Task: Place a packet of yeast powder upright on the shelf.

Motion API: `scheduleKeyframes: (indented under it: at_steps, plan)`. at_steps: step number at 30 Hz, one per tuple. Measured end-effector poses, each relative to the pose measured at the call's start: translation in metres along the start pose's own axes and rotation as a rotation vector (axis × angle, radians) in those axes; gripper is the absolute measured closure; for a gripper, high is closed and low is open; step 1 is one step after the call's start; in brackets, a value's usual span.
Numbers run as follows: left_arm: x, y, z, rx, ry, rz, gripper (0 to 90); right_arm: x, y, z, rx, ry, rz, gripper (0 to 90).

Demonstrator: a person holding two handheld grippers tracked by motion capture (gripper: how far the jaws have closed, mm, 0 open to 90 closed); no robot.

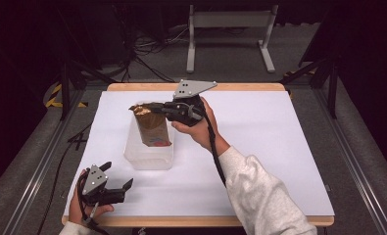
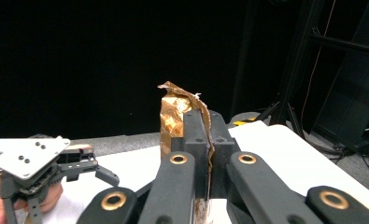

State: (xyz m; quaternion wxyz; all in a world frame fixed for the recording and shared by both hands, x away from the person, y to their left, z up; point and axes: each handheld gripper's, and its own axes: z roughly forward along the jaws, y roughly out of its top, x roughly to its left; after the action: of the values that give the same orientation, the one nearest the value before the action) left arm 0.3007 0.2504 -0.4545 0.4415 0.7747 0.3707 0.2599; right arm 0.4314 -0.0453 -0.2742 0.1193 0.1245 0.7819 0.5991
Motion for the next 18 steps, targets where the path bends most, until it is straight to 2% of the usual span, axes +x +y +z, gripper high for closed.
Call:
scheduleKeyframes:
  at_steps: [3,6,9,18]
  plan:
    - [0.000,0.000,0.000,0.005,-0.002,0.005,6.6,0.005,0.001,-0.001,0.004,0.017,-0.008,89.3]
    - [-0.001,0.000,0.000,0.003,-0.001,0.002,6.6,0.011,-0.002,0.004,0.030,0.023,-0.020,89.3]
    - [-0.001,0.000,0.000,0.001,-0.003,0.001,6.6,0.012,-0.004,0.005,0.022,0.031,-0.011,89.3]
    - [-0.001,0.000,0.001,0.001,-0.004,0.002,6.6,0.010,-0.003,0.005,0.020,0.004,-0.019,89.2]
